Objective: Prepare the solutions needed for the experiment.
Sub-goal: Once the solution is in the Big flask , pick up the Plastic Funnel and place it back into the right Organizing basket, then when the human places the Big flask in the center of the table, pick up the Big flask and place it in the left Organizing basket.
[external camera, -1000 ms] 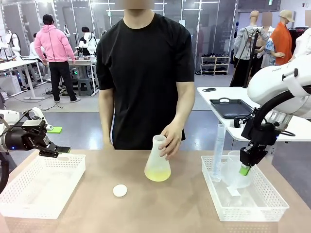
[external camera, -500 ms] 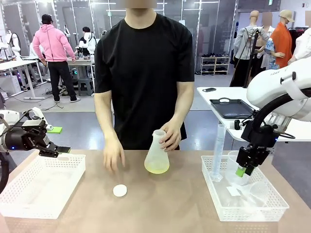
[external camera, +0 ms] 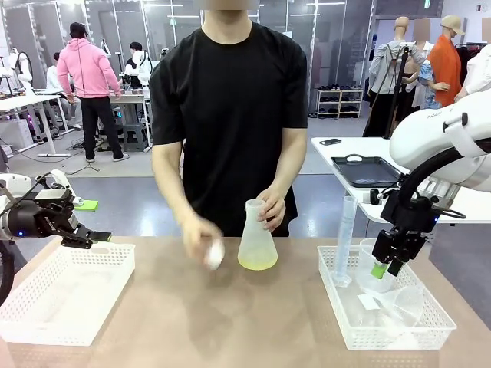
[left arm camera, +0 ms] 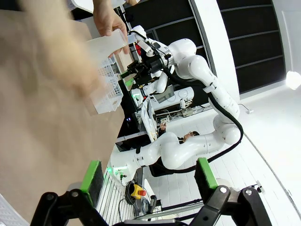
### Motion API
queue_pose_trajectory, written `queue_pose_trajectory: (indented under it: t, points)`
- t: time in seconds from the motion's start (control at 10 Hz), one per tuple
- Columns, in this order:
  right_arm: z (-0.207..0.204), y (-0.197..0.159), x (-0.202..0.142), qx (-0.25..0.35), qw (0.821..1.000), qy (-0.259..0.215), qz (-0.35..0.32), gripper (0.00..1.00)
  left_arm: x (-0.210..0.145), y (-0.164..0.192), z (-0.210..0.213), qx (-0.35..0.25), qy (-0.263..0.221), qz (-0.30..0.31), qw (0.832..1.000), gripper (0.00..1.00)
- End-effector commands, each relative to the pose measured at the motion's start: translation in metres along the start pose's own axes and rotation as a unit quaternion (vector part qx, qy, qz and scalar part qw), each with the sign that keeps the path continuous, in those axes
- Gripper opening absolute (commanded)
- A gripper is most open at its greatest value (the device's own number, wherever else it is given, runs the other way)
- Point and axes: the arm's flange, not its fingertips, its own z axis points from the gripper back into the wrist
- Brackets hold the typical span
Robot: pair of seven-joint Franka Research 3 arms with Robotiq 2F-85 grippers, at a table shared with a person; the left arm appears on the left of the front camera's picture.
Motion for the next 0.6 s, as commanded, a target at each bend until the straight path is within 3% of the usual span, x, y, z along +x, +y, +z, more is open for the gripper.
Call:
queue_pose_trajectory:
  t: [0.0,0.5]
  points:
    - [0.0013,0.0012,-0.0011,0.001,1.0,0.0,0.007,0.64,0.0015,-0.0023,-0.0013,0.005,-0.001,-0.004,1.0,1.0]
    - [0.0013,0.0012,-0.0011,0.001,1.0,0.0,0.007,0.64,0.0015,-0.0023,-0.0013,0.005,-0.001,-0.004,1.0,1.0]
